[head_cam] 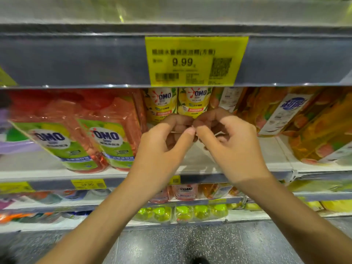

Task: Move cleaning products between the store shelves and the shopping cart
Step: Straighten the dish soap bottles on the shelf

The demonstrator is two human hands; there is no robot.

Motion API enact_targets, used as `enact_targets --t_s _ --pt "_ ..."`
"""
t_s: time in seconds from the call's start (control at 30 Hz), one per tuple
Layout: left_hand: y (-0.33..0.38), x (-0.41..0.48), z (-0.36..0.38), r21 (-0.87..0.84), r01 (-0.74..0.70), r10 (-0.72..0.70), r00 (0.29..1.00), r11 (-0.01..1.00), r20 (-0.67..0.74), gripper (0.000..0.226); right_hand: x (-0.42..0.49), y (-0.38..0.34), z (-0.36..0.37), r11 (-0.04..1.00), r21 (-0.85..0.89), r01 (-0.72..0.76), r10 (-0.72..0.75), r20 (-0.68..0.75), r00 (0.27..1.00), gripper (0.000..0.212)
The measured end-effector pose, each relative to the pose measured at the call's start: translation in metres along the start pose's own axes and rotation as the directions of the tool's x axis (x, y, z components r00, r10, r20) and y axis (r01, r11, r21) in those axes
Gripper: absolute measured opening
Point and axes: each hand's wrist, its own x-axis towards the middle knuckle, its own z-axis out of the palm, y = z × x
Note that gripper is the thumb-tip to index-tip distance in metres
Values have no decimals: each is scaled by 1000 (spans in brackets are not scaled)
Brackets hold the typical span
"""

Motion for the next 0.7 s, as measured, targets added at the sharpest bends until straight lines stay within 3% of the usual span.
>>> enact_targets --t_s 0.23,0.37,0.6,0.7 --pt "98 -47 -56 -99 -131 133 991 986 14 14 -26 -115 -18 983 120 137 -138 4 990 6" --pt "143 -51 -89 -150 -192 189 981 970 -30 23 -23 -176 -22 959 163 230 -237 26 971 16" --pt "185 -38 -137 -5 -335 334 940 942 -76 16 -1 -234 -11 935 198 295 -309 42 950 4" --pt "189 -27 -151 10 -360 357 920 933 -163 33 18 -235 -2 942 179 284 -270 -99 958 26"
